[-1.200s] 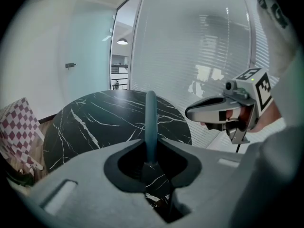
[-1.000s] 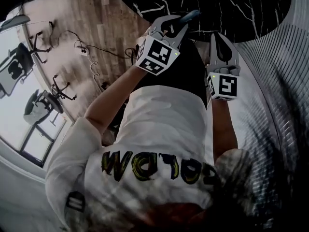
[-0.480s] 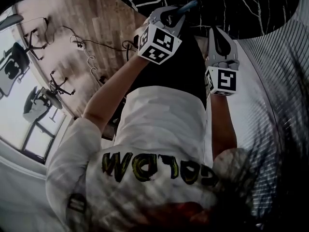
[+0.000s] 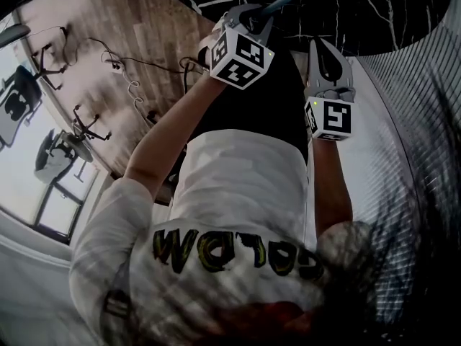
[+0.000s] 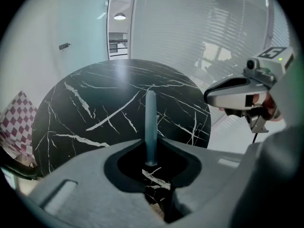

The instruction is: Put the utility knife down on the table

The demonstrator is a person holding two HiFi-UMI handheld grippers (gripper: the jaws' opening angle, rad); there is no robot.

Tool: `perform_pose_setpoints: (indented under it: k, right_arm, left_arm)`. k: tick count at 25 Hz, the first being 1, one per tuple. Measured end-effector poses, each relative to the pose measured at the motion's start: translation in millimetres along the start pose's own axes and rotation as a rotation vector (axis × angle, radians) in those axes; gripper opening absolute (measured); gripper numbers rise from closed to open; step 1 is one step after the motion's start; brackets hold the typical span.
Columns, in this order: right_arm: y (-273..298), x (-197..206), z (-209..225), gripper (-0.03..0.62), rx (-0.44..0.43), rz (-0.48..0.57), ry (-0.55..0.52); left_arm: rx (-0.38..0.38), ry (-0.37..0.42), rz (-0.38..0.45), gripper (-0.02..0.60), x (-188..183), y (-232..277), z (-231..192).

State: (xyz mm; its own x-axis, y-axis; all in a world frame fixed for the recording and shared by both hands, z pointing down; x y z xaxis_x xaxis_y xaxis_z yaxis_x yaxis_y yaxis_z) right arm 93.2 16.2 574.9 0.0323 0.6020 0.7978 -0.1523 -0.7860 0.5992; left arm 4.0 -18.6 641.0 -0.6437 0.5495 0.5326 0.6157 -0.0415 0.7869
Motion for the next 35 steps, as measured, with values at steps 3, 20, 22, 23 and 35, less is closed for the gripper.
perform_pose_setpoints:
  k: [3,20,22,23,35]
  right_arm:
    - [0,4,-2,0.003,0.000,-0.005,0.002]
    - [-1,15,-7,0.002,-0.001,-0.025,0.015]
    - [-1,15,-7,0.002,0.000,-0.025,0.016]
    - [-1,14,-7,0.002,-0.001,-0.026,0.016]
    - [-2,14,-6,0.002,-0.001,-0.027,0.016]
  left_arm:
    - [0.003,-0.001,-0.021,0.069,4,3,-1]
    - [0.003,0.036,-0.115,0.072,16,12,1]
    - [0.004,0.036,-0.113,0.072,16,12,1]
    - [0.005,0.036,-0.112,0.072,15,11,1]
    - [-0.021,0.066,-0.102,0.104,15,9,-1]
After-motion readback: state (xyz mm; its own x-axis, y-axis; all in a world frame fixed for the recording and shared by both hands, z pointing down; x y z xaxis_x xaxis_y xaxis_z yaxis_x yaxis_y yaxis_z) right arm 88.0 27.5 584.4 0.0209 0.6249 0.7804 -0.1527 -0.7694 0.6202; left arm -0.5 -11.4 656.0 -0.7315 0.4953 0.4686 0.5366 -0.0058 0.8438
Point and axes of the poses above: the fingertips, and each gripper's own axes: y forward along the fingers, z to its right, x out of its underside, the point moved 1 cm from there along -y, backward along the fingers, and after that the axes turned 14 degrees about x, right-handed, at the moved point
